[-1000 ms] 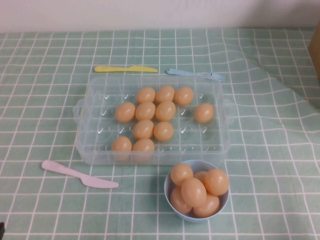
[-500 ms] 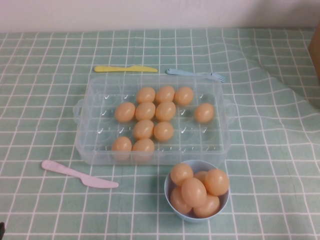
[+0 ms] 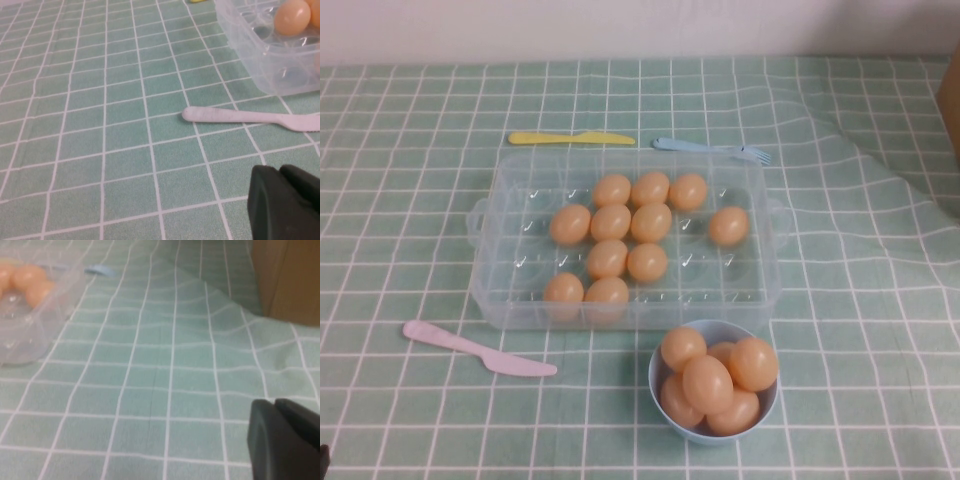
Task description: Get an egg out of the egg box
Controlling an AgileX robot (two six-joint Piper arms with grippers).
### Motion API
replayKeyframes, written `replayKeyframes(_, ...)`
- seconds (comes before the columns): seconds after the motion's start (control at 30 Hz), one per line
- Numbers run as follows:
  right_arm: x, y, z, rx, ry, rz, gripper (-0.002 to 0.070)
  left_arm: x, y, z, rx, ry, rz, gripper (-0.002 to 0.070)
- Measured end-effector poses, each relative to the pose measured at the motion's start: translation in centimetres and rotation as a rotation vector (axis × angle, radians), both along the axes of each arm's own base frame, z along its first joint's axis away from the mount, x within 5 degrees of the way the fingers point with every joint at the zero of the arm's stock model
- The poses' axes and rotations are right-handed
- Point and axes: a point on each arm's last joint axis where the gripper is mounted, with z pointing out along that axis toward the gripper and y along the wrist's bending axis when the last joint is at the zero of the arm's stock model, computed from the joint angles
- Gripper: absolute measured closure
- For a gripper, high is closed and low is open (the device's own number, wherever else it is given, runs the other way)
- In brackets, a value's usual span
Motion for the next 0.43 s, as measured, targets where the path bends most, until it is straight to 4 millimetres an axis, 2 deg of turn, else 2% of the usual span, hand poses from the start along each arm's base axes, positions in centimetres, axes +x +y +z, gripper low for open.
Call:
replayKeyframes(0.13, -0.21, 0.08, -0.66, -0.003, 0.076, 0.010, 0.0692, 0.00, 0.00, 0.00, 0.000, 0.000, 0.000, 0.0678)
replayKeyframes(0.43, -0.21, 0.09, -0.68, 0.000, 0.078, 0.011, 0.0693, 0.00, 0.00, 0.00, 0.000, 0.000, 0.000, 0.0678)
